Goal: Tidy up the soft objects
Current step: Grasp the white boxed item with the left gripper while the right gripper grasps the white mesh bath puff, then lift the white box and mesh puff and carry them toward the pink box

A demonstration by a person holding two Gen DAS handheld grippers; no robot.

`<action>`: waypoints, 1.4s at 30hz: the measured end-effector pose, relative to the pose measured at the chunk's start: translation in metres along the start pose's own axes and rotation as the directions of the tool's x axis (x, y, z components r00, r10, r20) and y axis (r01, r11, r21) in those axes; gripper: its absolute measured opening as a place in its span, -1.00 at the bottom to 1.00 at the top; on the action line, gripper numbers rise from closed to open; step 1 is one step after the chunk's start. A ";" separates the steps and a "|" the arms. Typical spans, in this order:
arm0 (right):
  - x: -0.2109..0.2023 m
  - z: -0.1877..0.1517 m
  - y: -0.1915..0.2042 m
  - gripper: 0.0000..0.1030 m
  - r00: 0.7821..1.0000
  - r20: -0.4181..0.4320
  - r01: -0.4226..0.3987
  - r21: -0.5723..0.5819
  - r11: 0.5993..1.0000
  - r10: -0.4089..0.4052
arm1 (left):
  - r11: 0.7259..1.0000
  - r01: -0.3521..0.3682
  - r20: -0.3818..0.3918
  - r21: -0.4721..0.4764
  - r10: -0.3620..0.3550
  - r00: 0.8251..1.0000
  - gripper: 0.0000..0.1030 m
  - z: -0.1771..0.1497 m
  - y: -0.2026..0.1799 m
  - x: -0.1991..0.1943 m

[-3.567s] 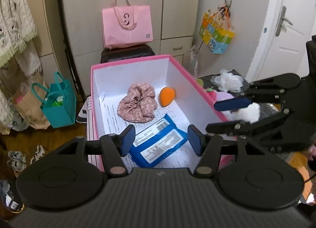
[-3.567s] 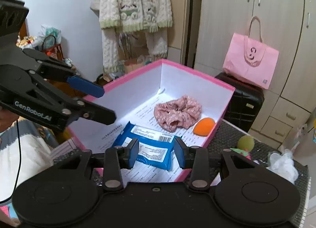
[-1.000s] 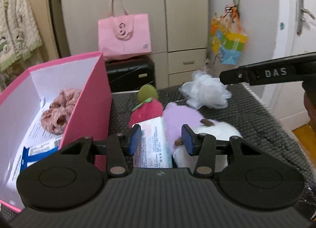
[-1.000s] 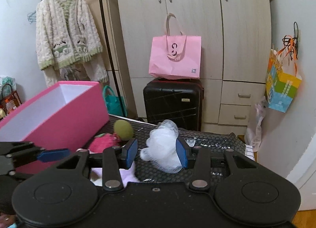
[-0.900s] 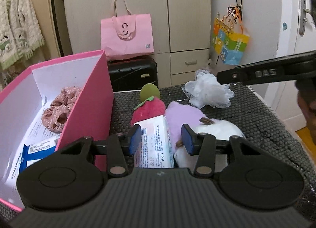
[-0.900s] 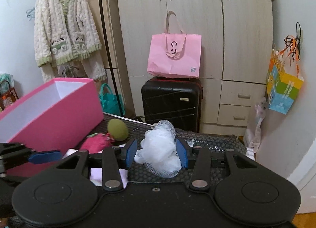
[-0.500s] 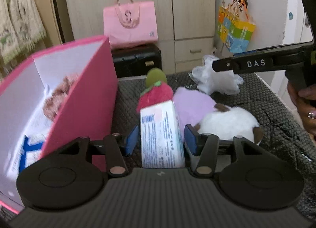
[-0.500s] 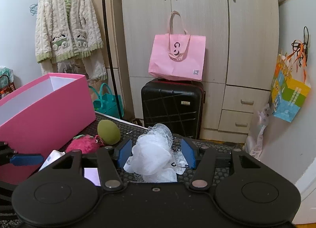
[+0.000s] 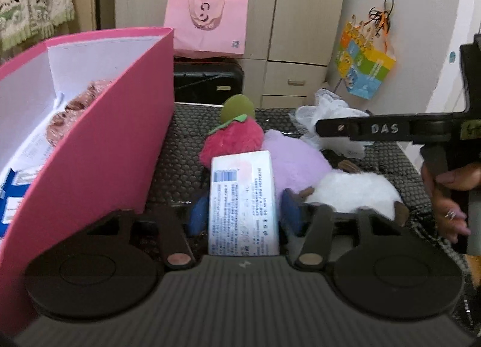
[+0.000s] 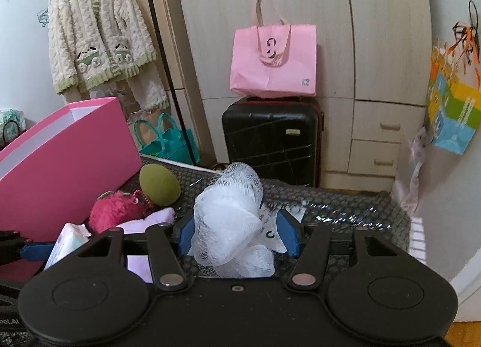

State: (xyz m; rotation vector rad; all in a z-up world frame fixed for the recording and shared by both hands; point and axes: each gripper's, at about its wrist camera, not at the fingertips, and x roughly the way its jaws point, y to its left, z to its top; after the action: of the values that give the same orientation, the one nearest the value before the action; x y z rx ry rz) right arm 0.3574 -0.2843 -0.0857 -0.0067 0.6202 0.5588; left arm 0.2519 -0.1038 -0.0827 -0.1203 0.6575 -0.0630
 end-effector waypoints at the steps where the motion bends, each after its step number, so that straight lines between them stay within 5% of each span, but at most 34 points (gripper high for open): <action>1: 0.001 -0.001 0.001 -0.08 1.000 -0.006 -0.004 -0.007 1.000 0.004 | 1.000 0.003 0.001 -0.007 -0.003 1.000 -0.22 -0.001 0.000 -0.001; 5: -0.002 -0.005 0.010 -0.27 1.000 -0.008 -0.003 -0.055 0.998 0.002 | 1.000 -0.001 0.019 -0.016 0.001 1.000 -0.23 -0.004 -0.001 -0.004; 16: -0.039 -0.019 0.035 -0.28 0.999 0.012 0.046 -0.130 0.990 -0.045 | 0.999 0.017 0.081 -0.029 -0.015 0.997 -0.23 -0.008 -0.002 -0.022; 42: -0.125 -0.073 0.067 -0.28 0.982 0.049 0.180 0.011 0.984 -0.181 | 0.993 0.109 0.139 0.040 -0.113 0.984 -0.22 -0.026 0.000 -0.092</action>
State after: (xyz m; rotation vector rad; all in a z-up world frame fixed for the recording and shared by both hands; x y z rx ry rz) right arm 0.2000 -0.3010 -0.0658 -0.0428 0.5666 0.3802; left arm 0.1630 -0.0975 -0.0472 -0.1288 0.5083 -0.1711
